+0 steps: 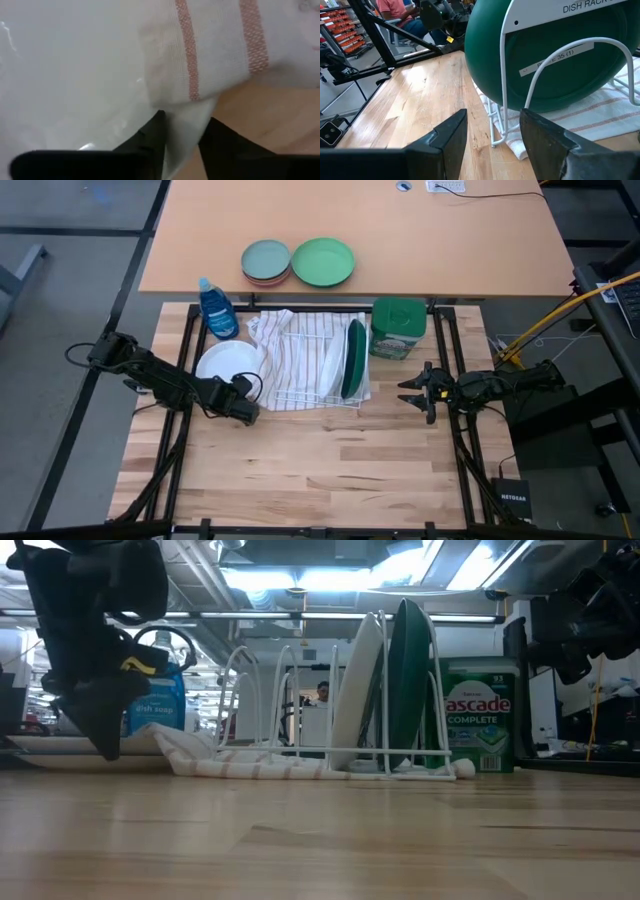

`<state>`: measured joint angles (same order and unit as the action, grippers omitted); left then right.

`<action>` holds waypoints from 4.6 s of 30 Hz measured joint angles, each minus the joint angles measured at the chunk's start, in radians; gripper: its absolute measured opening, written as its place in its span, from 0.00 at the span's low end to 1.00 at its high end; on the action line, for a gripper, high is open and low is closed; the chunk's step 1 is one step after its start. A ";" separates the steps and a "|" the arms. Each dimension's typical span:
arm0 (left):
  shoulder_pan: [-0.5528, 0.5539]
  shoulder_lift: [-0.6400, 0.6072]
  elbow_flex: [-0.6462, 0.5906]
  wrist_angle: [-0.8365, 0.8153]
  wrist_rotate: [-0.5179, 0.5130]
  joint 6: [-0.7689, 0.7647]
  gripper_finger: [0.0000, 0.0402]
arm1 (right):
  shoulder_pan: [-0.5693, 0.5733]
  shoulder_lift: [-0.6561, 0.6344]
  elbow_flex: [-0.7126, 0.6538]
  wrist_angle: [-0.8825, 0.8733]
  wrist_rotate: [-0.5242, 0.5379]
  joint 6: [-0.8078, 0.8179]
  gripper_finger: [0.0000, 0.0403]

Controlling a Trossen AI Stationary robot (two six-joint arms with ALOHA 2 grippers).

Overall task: Sort dishes
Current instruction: Put the white plate into the dish rack

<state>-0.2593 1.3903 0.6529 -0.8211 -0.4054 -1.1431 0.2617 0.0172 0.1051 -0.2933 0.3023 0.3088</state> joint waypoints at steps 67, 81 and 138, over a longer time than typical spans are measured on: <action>0.005 -0.294 0.462 -0.389 -0.040 -0.146 0.00 | 0.000 0.000 0.000 0.000 0.000 0.000 0.46; 0.005 -0.476 0.462 -0.307 -0.118 -0.166 0.00 | 0.000 0.000 0.000 0.000 0.000 0.000 0.46; 0.005 -0.267 0.463 0.789 -0.290 0.482 0.00 | 0.000 0.000 0.000 0.000 0.000 0.000 0.46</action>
<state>-0.2539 1.1230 1.1160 -0.0324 -0.6952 -0.6609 0.2619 0.0170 0.1051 -0.2935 0.3019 0.3088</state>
